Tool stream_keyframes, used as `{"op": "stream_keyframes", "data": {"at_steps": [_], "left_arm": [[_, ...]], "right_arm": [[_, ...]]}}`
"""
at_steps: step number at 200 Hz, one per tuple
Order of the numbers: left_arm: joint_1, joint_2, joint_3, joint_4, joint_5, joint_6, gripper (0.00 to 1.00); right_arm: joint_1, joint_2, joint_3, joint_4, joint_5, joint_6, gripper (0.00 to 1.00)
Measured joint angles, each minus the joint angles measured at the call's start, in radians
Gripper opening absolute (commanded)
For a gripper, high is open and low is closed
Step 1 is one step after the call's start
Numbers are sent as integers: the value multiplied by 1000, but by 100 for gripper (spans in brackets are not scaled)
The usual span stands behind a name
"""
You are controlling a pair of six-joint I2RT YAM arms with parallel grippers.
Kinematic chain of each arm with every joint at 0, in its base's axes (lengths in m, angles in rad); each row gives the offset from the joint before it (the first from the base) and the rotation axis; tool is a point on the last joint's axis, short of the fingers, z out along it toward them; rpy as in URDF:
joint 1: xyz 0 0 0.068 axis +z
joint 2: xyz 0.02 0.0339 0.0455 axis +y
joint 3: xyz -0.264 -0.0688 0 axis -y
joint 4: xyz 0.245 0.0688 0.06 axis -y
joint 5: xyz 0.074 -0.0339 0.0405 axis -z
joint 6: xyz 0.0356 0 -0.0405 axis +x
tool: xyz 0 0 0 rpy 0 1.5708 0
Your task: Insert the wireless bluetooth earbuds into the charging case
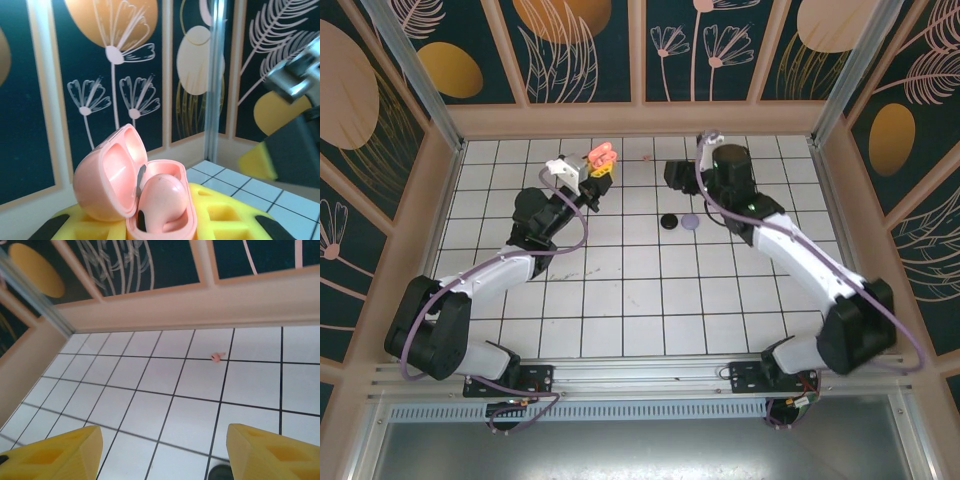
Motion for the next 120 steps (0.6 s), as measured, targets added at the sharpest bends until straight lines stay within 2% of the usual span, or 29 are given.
{"op": "stream_keyframes", "data": {"at_steps": [45,120], "left_arm": [[47,1,0,-1,-70,-24,0],[55,49,27,-39,-102,-21,0]], "right_arm": [[-30,393,351,-138,-5,38,65],[-77,1084,1200,-422,-21,37,61]]}}
